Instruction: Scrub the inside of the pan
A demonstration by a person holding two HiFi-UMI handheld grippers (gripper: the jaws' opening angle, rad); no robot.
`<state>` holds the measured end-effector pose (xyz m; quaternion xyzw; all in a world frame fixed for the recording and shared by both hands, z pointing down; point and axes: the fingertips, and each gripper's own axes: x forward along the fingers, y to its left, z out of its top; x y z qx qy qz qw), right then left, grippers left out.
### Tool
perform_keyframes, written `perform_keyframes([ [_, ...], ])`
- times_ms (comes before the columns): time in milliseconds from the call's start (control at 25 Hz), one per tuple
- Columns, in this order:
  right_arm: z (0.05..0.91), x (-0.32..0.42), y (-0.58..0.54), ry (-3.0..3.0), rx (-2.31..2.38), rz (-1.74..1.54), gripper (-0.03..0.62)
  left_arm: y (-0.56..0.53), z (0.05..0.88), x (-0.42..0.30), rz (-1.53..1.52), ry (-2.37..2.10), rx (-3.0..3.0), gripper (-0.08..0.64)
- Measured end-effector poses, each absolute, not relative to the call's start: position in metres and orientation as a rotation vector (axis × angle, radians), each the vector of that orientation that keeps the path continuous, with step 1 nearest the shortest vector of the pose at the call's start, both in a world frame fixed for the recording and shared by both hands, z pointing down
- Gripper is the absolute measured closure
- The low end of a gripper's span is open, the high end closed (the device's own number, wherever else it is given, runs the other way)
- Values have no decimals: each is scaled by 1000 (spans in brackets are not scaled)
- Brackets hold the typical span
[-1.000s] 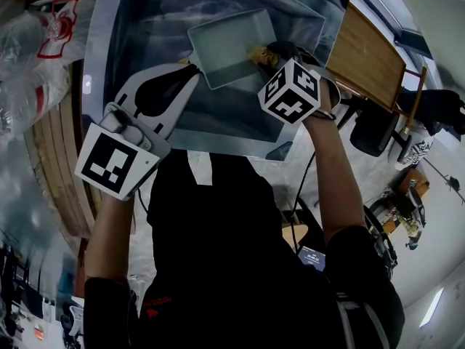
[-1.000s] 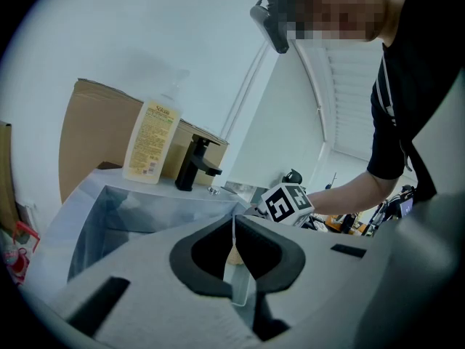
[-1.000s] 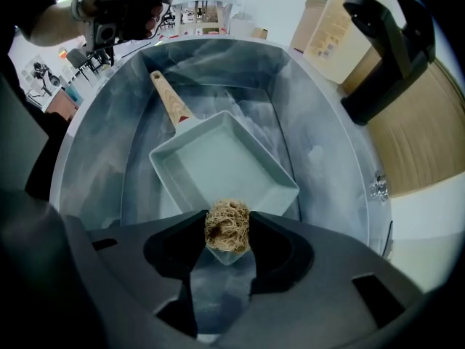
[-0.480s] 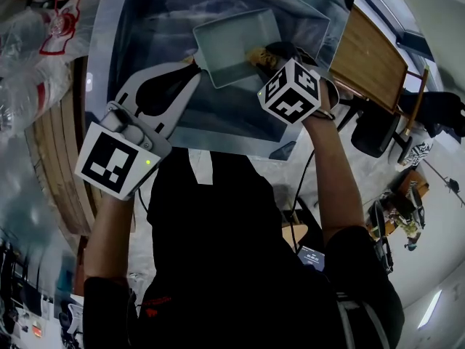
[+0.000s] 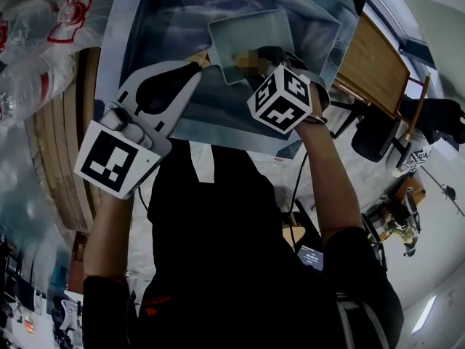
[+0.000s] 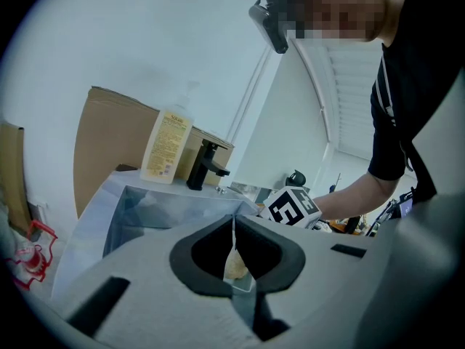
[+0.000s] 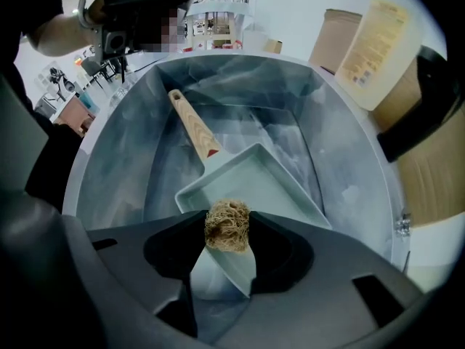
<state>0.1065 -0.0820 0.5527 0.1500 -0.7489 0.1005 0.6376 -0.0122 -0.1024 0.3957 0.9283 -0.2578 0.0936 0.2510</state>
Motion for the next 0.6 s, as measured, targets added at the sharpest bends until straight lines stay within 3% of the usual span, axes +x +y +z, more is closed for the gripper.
perform_keyframes([
  [600,551,74,-71,-1740,303,201,411,-89,392,-38,254,-757,2516,534],
])
